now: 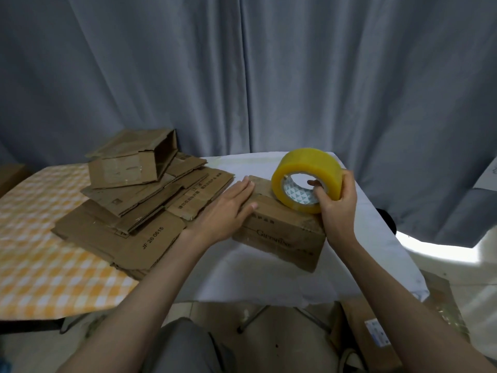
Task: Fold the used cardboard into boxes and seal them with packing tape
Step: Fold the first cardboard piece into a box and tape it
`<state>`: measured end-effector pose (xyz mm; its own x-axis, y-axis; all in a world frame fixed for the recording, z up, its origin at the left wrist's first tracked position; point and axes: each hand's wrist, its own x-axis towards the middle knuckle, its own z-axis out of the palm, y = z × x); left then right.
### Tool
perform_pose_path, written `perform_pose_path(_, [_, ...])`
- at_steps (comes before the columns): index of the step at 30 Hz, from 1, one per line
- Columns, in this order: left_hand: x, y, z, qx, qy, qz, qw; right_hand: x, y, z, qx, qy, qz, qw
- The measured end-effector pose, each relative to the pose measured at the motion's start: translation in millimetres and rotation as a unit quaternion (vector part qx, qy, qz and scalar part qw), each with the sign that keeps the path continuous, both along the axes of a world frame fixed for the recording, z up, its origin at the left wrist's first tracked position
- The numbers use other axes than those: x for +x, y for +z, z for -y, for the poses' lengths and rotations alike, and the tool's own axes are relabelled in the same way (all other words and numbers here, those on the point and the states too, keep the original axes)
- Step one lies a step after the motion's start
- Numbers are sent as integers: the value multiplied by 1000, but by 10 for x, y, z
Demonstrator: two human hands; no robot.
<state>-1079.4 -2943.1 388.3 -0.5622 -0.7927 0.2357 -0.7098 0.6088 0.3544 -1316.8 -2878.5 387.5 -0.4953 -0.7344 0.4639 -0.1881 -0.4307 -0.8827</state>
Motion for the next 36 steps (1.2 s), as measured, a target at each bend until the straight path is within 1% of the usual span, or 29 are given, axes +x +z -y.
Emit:
perform_pose_path(4, [-92, 45, -48, -29, -53, -2, 998, -39, 68, -6, 5, -8, -44, 999])
perform_pose_path(8, [-123, 61, -83, -17, -29, 58, 998, -76, 155, -46, 14, 3, -100, 995])
perform_pose_path(10, [-151, 65, -108, -9, -19, 80, 997, -109, 228, -59, 18, 8, -113, 993])
perform_pose_path(14, [-194, 60, -136, -31, -17, 72, 997, -115, 391, -75, 56, 26, -133, 989])
perform_pose_path(19, [-235, 68, -154, -27, 1, 98, 995, -231, 645, -236, 100, -14, -196, 975])
perform_pose_path(24, [-248, 95, -195, -24, 7, 100, 995, -512, 740, -522, 156, -34, -253, 954])
perform_pose_path(28, [-259, 103, -221, -20, 7, 105, 994, -740, 769, -690, 199, -54, -318, 926])
perform_pose_path(32, [-272, 103, -218, -17, 0, 148, 989, -901, 641, -769, 238, -55, -338, 909])
perform_pose_path(36, [-269, 104, -171, -13, 3, 158, 987, -1036, 537, -751, 293, -55, -374, 878])
